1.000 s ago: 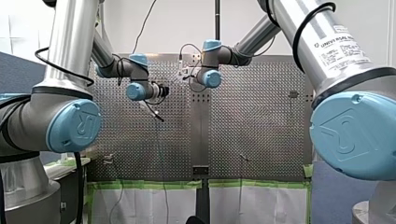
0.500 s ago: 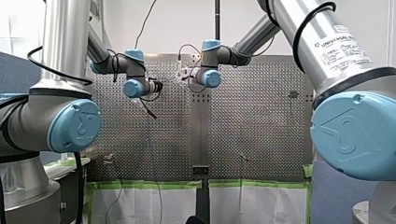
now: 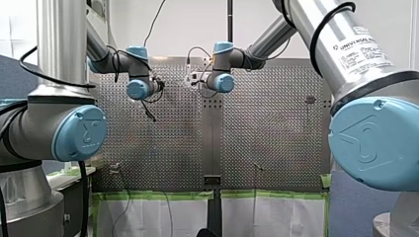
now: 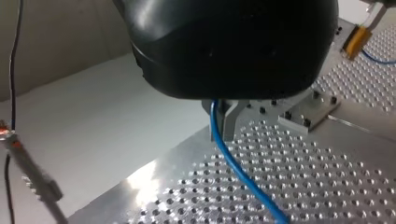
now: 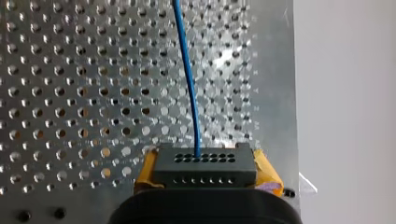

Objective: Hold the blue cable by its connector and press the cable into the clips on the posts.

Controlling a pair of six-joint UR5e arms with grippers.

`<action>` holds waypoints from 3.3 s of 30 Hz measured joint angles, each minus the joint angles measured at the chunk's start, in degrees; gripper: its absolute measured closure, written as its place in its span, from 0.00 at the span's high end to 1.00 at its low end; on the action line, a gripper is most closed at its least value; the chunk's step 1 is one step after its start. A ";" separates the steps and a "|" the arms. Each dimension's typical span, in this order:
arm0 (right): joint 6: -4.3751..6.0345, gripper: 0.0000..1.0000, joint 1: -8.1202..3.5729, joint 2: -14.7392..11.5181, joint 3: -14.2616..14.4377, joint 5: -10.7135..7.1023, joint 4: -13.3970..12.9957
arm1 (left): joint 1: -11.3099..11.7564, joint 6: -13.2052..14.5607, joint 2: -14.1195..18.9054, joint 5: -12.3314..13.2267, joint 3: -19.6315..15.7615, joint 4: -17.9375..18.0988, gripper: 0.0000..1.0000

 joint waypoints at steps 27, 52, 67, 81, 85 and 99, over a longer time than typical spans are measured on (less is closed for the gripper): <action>0.11 0.00 0.73 -2.30 0.02 -4.47 1.69 | 0.45 8.20 6.21 -12.80 -2.54 -7.41 0.01; 0.22 0.00 1.23 -2.31 -1.45 -5.33 0.91 | 2.01 10.00 10.86 -19.14 1.18 -13.48 0.01; 0.30 0.00 1.88 -2.43 -3.25 -5.44 0.91 | 4.01 10.97 6.65 -16.79 4.30 -13.28 0.01; 0.96 0.00 2.02 -2.41 -4.25 -5.42 0.77 | 6.67 10.66 6.59 -13.11 8.05 -14.22 0.01; 1.04 0.00 2.07 -2.41 -4.48 -5.42 0.73 | 7.35 10.67 6.54 -12.28 8.93 -14.66 0.01; 1.58 0.00 2.10 -2.39 -5.23 -5.44 0.73 | 9.54 10.78 3.74 -7.80 11.12 -13.28 0.01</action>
